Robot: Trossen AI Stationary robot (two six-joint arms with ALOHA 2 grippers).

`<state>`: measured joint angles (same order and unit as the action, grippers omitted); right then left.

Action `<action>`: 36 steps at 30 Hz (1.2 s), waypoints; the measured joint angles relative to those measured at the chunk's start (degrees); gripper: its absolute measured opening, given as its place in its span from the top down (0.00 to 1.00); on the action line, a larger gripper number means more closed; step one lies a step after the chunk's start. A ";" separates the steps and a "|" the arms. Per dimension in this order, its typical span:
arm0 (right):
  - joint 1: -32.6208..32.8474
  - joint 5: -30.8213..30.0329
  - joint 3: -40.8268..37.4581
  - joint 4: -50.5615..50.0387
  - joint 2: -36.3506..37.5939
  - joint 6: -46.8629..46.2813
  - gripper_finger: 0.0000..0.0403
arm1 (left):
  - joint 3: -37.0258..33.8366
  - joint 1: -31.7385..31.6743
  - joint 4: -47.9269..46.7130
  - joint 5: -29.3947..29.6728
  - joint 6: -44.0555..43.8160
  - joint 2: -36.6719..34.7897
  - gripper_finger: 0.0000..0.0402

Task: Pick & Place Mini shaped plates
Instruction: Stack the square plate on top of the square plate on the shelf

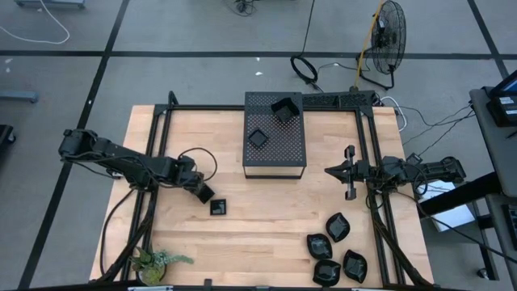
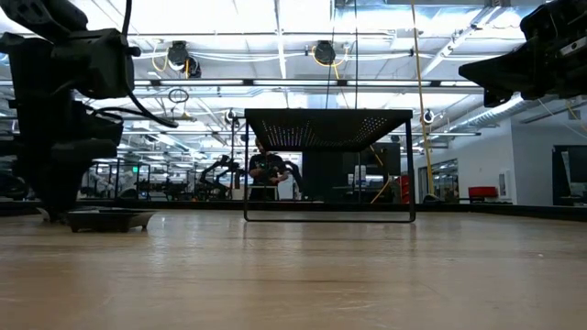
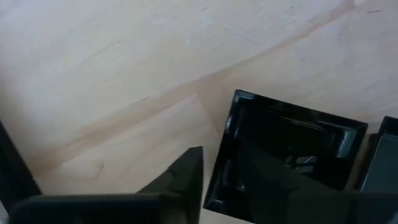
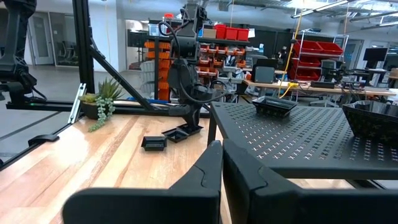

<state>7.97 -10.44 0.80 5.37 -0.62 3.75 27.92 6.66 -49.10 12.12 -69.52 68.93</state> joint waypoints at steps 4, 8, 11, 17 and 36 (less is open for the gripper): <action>0.02 0.00 -0.02 0.00 0.00 0.00 1.00 | -0.04 0.00 -0.11 0.85 0.03 0.02 0.85; 0.00 0.00 0.00 0.00 0.00 0.00 1.00 | -0.05 0.02 -0.15 1.94 0.42 0.02 0.94; 0.01 0.00 -0.01 0.00 0.01 0.00 1.00 | 0.02 0.02 -0.09 2.10 0.79 -0.01 0.98; 0.01 0.00 -0.01 0.01 0.00 -0.01 1.00 | -0.09 0.00 -0.26 3.17 0.60 -0.91 0.95; 0.02 0.00 -0.01 0.01 0.00 -0.01 1.00 | 5.65 0.00 -0.11 15.67 5.61 -13.02 0.98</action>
<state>7.99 -10.44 0.79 5.38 -0.62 3.74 33.58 6.66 -49.21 27.79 -63.90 55.91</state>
